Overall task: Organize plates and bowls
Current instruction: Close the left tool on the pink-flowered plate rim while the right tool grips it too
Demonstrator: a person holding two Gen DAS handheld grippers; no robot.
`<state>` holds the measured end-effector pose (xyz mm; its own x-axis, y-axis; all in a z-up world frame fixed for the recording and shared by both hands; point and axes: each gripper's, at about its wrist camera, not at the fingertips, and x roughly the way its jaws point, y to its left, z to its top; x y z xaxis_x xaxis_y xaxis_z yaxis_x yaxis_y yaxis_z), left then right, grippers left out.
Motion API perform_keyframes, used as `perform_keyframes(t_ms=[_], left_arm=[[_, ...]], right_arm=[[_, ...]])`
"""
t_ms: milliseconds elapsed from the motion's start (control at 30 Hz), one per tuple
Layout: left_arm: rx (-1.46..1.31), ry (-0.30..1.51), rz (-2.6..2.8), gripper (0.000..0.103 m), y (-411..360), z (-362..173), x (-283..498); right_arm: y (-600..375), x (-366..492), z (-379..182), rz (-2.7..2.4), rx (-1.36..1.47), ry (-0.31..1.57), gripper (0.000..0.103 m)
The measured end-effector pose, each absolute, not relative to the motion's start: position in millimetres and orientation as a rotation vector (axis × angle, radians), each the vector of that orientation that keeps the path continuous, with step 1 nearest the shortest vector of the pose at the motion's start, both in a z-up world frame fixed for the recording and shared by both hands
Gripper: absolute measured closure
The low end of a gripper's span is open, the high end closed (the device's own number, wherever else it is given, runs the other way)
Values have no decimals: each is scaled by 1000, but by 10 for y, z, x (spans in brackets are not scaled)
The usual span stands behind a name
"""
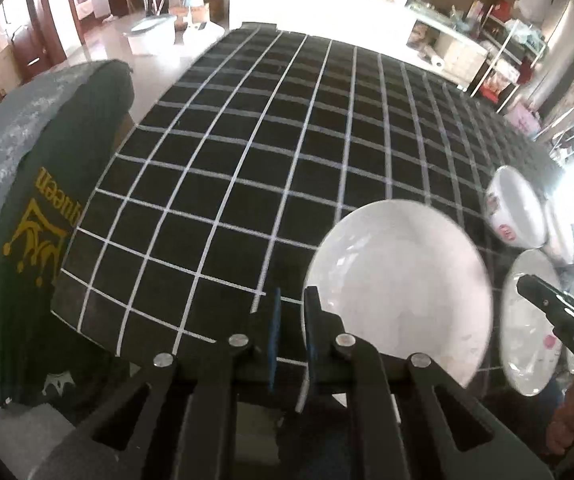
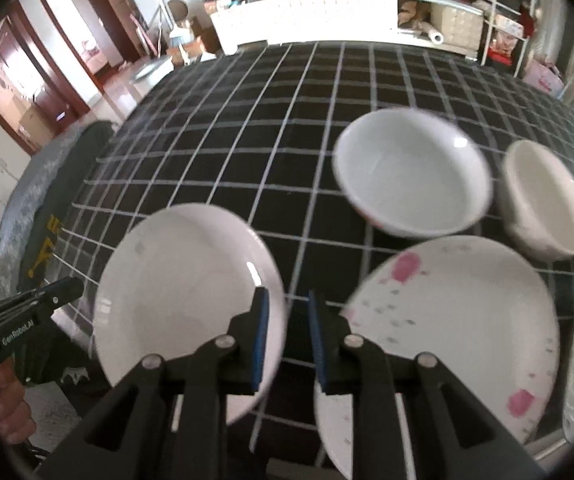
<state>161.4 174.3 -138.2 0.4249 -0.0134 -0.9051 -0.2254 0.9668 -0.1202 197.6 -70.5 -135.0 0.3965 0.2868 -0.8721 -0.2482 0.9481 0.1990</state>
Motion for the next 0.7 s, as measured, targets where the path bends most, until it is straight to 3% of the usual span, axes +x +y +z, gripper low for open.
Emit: perform_keyframes(t_ms=[300,700], left_arm=[[-147,1080,-135,93,725,-1025,1505],[-48,1136,-295,93,-263,-1182,1564]], right_arm=[[-1305,1628,-1029,272,77,1041,79],[-1992,1333,-1142,187,121,1050,79]])
